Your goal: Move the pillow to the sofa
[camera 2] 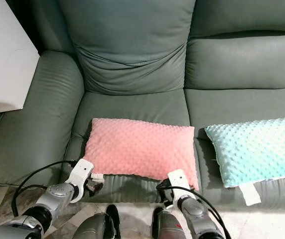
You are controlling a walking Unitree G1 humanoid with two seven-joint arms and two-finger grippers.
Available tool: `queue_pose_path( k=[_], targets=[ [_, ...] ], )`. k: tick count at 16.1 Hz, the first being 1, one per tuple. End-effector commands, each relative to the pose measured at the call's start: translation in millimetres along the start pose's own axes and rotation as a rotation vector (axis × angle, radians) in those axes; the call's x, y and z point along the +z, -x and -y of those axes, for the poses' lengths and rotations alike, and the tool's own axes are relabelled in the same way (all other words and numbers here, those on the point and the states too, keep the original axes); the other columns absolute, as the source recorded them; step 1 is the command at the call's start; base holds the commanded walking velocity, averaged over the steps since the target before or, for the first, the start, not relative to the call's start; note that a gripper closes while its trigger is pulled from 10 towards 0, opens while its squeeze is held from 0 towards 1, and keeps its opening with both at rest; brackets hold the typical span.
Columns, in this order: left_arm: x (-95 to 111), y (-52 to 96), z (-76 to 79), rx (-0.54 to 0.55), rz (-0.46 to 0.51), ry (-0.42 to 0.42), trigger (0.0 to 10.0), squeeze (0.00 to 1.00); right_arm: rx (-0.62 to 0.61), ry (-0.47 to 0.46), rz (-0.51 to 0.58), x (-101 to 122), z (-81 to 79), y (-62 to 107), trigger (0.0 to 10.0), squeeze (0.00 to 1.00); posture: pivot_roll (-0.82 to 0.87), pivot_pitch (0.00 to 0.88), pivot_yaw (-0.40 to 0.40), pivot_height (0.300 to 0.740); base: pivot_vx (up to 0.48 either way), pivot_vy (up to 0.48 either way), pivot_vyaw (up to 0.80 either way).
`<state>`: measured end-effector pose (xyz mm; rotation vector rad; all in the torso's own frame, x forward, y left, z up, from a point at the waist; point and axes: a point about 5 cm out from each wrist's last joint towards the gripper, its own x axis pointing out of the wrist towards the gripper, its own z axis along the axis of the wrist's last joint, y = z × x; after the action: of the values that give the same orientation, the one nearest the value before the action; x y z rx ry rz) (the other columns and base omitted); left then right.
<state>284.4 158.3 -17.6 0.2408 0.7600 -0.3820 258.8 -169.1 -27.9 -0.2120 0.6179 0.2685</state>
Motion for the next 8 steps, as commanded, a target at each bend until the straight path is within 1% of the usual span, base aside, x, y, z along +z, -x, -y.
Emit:
queue_pose_path(
  k=[1, 3, 4, 5, 8],
  targets=[
    [-13, 0.9, 1.1, 0.008, -0.042, 0.027, 10.0, 0.00, -0.005, -0.003, -0.028, -10, -2.7, 1.5, 10.0, 0.00, -0.01, 0.322, 0.097, 0.740, 0.000, 0.000, 0.00],
    [-6, -0.3, 0.6, 0.026, -0.022, 0.034, 10.0, 0.00, -0.031, 0.012, -0.016, -5, 1.9, -0.3, 10.0, 0.00, -0.01, 0.322, 0.099, 0.740, 0.000, 0.000, 0.00],
    [6, -1.7, -1.0, 0.050, 0.009, 0.055, 10.0, 0.00, -0.071, 0.031, -0.003, 0, 7.8, -1.5, 10.0, 0.00, -0.01, 0.324, 0.100, 0.740, 0.000, 0.000, 0.00],
    [13, -2.5, -1.6, 0.061, 0.028, 0.069, 10.0, 0.00, -0.095, 0.040, 0.008, 4, 11.4, -2.0, 10.0, 0.00, -0.01, 0.324, 0.101, 0.740, 0.000, 0.000, 0.00],
    [29, -4.4, -1.3, 0.076, 0.058, 0.075, 10.0, 0.00, -0.136, 0.055, 0.040, 13, 16.7, -4.1, 10.0, 0.00, -0.01, 0.329, 0.103, 0.740, 0.000, 0.000, 0.00]
  ],
)
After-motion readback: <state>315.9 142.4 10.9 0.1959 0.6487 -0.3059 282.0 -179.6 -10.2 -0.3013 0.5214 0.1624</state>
